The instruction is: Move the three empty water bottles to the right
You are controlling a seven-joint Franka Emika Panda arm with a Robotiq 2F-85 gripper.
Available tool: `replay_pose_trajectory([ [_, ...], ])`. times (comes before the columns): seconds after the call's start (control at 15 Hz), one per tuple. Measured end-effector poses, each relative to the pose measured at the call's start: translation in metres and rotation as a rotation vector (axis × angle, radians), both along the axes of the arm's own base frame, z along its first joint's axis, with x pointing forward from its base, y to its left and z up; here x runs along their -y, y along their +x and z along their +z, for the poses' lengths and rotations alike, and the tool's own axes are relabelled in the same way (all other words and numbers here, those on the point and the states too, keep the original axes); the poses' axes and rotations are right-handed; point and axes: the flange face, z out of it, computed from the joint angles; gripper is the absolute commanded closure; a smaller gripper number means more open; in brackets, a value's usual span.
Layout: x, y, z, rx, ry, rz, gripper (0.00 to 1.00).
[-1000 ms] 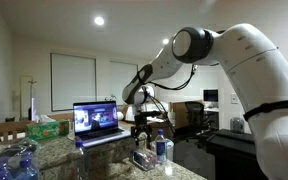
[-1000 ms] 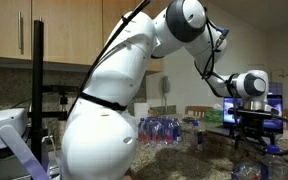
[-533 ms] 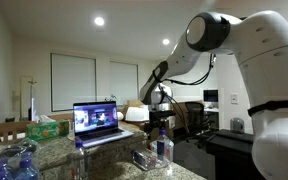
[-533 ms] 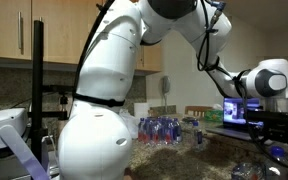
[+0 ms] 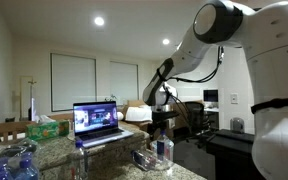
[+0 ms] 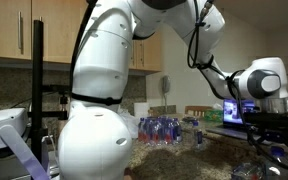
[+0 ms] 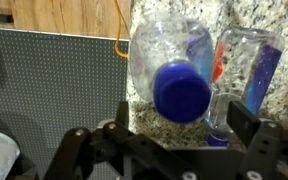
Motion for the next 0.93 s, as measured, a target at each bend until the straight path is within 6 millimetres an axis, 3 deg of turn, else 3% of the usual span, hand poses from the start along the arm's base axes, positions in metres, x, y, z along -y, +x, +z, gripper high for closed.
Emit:
replay_pose_trajectory([
  [0.4,-0.007,-0.009,-0.001,-0.007,-0.003,0.185,0.0],
  [0.47,-0.017,-0.003,0.0,0.0,0.001,0.214,0.0],
  [0.6,-0.065,0.027,0.005,0.027,0.016,0.297,0.0],
  [0.8,-0.158,0.074,0.008,0.053,0.034,0.447,0.0],
  [0.93,-0.207,0.1,0.012,0.062,0.05,0.485,0.0],
])
